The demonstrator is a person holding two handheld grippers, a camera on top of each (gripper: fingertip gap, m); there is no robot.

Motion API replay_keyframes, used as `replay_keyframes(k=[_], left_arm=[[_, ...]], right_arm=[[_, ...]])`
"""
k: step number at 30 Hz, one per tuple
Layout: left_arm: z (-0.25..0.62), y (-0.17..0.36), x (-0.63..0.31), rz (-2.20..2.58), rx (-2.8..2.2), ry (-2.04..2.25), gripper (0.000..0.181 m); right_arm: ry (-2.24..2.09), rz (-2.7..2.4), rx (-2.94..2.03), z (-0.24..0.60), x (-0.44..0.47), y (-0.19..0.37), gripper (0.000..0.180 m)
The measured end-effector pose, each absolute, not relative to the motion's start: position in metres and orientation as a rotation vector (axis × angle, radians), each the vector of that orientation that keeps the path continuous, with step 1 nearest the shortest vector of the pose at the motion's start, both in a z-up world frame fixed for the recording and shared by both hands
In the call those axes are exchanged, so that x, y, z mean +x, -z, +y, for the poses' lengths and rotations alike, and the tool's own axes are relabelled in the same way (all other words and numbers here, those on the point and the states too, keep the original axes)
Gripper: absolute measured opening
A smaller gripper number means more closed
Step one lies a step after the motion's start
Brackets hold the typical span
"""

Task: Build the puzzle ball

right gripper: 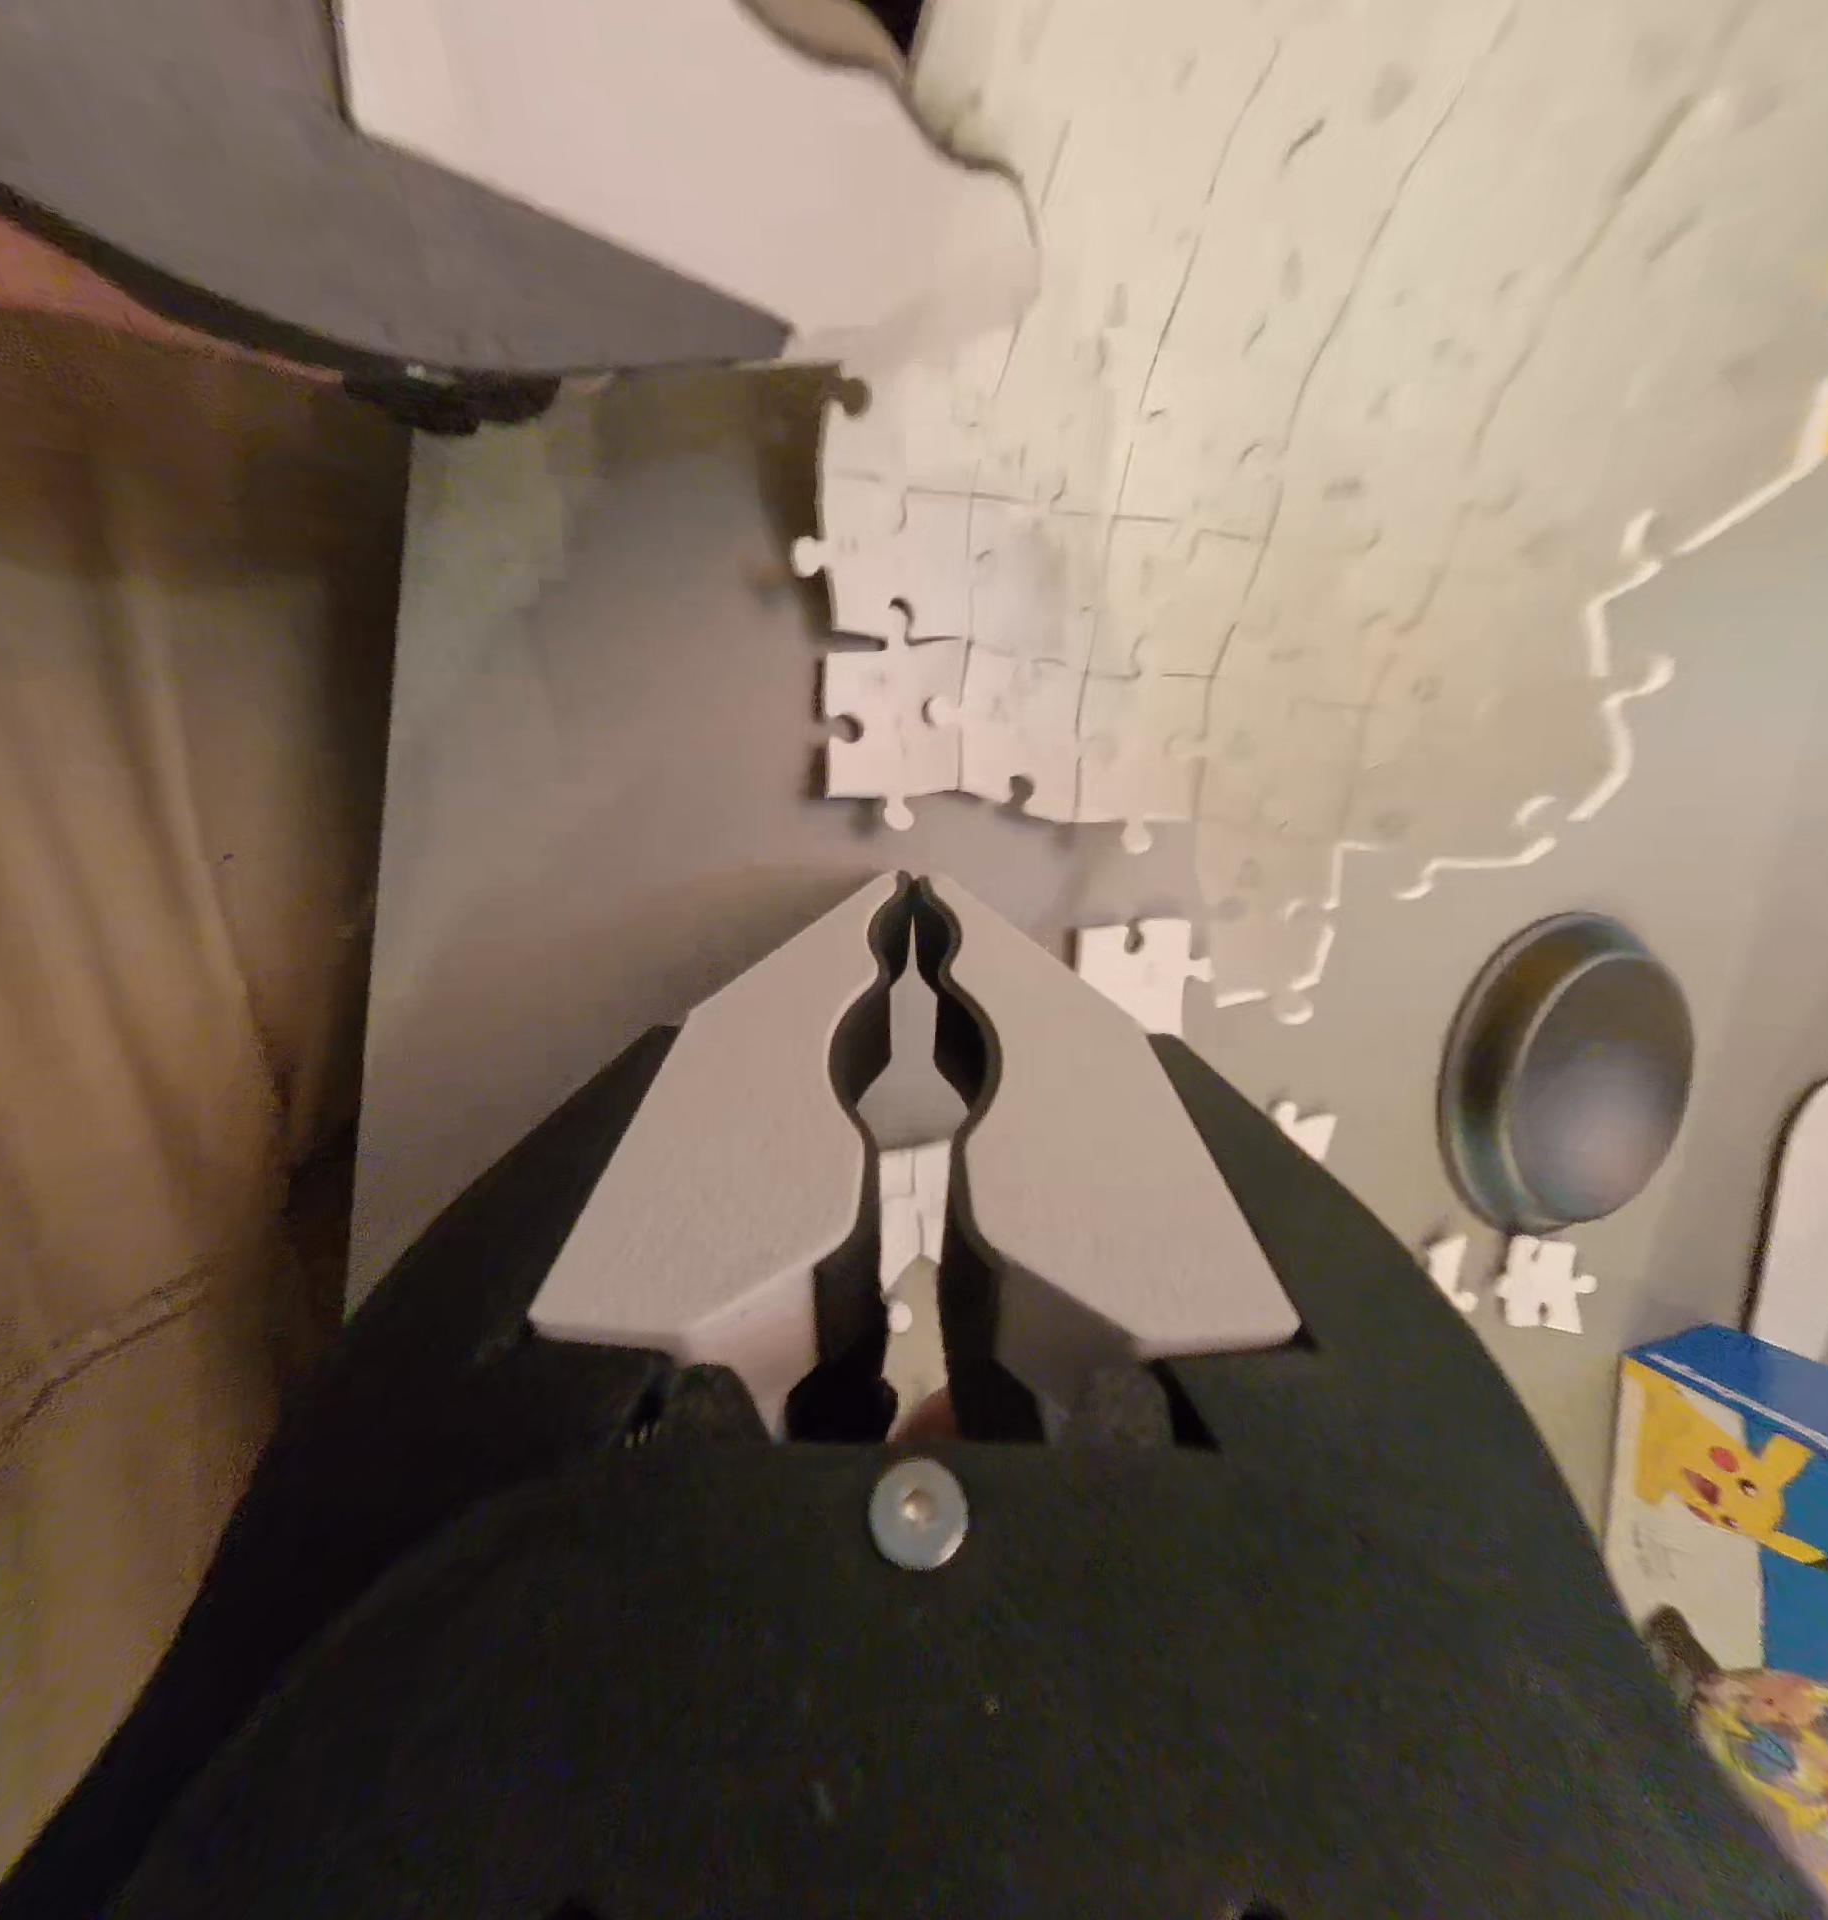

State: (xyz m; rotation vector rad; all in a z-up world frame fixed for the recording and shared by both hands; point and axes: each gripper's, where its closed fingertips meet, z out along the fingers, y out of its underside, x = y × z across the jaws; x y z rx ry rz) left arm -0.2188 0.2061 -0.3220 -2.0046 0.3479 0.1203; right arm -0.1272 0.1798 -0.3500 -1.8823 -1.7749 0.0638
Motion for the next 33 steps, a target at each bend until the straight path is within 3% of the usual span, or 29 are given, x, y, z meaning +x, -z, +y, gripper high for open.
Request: replay_keyframes(k=[20,33], left_arm=[[0.205,0.319,-0.221,0.318,-1.993,-0.114,0.009],[0.207,0.325,-0.225,0.118,-2.103,0.13,0.006]], right_arm=[[-0.132,-1.675,-1.918,0.177,-0.142,0.351,0.0],[-0.103,-1.658,-1.89,0.178,-0.145,0.351,0.0]])
